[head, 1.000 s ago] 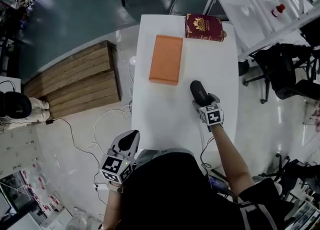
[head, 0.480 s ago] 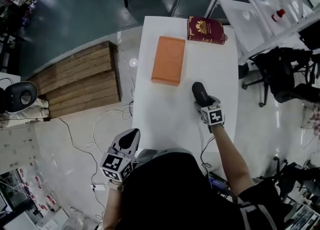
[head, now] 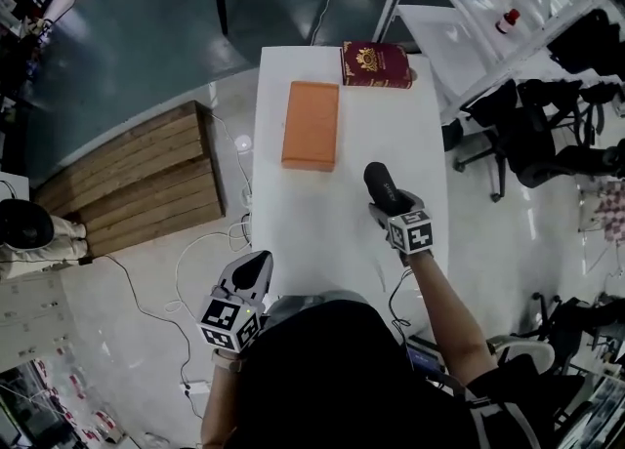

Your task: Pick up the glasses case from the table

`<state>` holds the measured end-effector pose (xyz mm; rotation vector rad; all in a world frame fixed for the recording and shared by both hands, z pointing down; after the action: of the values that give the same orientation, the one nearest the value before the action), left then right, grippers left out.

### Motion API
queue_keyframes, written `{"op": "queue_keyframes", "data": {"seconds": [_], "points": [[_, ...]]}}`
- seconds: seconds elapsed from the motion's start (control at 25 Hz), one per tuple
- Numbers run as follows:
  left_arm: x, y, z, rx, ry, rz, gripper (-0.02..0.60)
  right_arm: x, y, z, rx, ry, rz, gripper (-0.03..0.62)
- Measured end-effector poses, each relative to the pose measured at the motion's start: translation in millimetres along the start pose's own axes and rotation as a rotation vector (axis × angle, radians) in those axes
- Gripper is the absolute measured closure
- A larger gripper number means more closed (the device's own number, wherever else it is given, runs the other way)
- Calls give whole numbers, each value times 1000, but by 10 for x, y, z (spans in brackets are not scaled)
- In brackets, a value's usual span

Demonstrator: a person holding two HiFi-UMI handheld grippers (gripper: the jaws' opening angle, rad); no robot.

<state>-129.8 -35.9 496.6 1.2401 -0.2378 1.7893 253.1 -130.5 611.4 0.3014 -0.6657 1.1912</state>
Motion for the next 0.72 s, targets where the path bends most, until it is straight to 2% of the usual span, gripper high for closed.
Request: {"op": "queue_keyframes", "data": {"seconds": [0.28,0.48,0.72], "points": [[-86,9,89,88,-23,48,563,-106,306,-520,-17,-114,27,235],[-182,24,187,160,-41,84,563,-168,539,-940,13,-196,24,235],[-272,-37,282,238,-51,124,563,-162,787,-1432,26,-330,76,235]]}}
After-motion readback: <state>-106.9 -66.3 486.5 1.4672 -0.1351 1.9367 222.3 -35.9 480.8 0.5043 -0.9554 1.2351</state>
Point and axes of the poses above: the fingertips, and each gripper's own axes: z forward along the fingers, y to its left, x out of its underside, the point moved 10 cm from there along -z, backward along the fingers, and after that the axes turned 1 degree about y, right-handed, at the moved point
